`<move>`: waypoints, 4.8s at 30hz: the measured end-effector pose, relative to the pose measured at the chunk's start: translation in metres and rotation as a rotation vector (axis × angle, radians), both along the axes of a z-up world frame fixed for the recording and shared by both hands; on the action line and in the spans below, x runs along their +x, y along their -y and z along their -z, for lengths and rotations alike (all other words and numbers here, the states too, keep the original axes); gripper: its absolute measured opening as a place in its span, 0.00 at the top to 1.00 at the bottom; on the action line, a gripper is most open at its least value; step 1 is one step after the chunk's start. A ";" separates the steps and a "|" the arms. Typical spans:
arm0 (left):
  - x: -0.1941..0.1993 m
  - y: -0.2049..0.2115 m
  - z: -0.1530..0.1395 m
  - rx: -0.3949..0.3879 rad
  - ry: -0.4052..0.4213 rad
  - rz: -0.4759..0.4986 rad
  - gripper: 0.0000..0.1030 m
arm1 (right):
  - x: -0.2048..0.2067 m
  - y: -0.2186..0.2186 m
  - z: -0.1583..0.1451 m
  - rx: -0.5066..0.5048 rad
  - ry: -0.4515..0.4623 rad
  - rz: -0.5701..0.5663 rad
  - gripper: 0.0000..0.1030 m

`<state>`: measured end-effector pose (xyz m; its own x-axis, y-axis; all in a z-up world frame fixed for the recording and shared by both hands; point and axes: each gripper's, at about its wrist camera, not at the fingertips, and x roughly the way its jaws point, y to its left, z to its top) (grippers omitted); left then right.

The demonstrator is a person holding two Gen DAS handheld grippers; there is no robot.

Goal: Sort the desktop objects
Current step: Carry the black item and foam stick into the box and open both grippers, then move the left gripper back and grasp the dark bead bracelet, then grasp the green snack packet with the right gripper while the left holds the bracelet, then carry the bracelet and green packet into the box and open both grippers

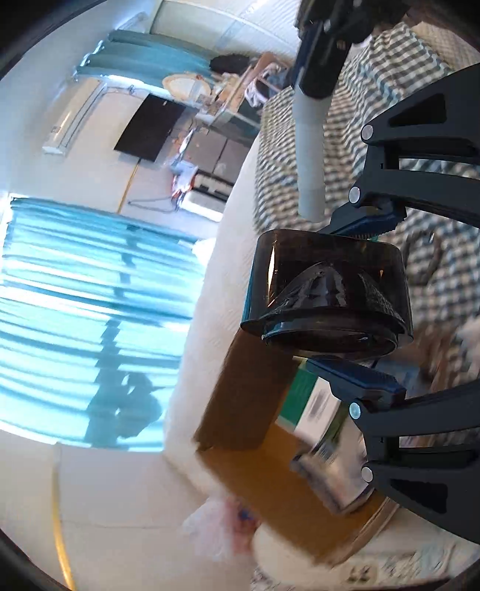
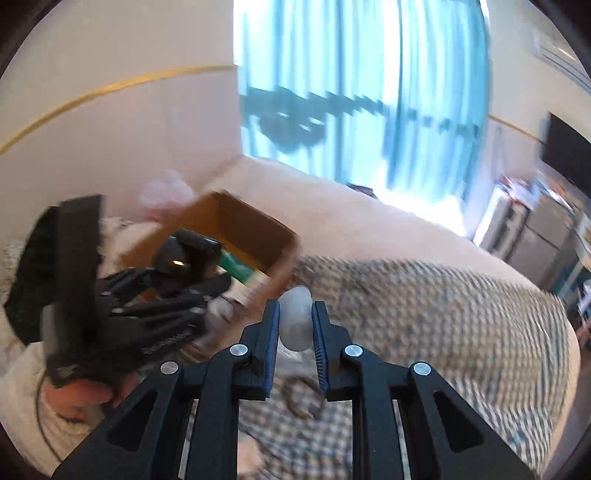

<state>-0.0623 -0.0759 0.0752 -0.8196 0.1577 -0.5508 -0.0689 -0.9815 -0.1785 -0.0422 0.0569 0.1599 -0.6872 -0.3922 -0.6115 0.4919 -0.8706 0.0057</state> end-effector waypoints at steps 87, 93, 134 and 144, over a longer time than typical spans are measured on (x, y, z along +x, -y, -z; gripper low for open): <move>-0.038 -0.083 0.188 0.086 0.420 0.179 0.90 | -0.144 -0.101 0.214 0.128 0.360 0.090 0.43; -0.055 -0.085 0.219 0.096 0.556 0.179 0.82 | -0.146 -0.105 0.226 0.113 0.389 0.091 0.43; -0.016 -0.056 0.147 0.062 0.221 0.009 0.89 | -0.116 -0.070 0.213 0.123 0.335 0.147 0.72; 0.020 -0.025 0.060 0.169 0.052 0.061 0.89 | -0.045 -0.065 0.098 0.009 0.155 0.116 0.72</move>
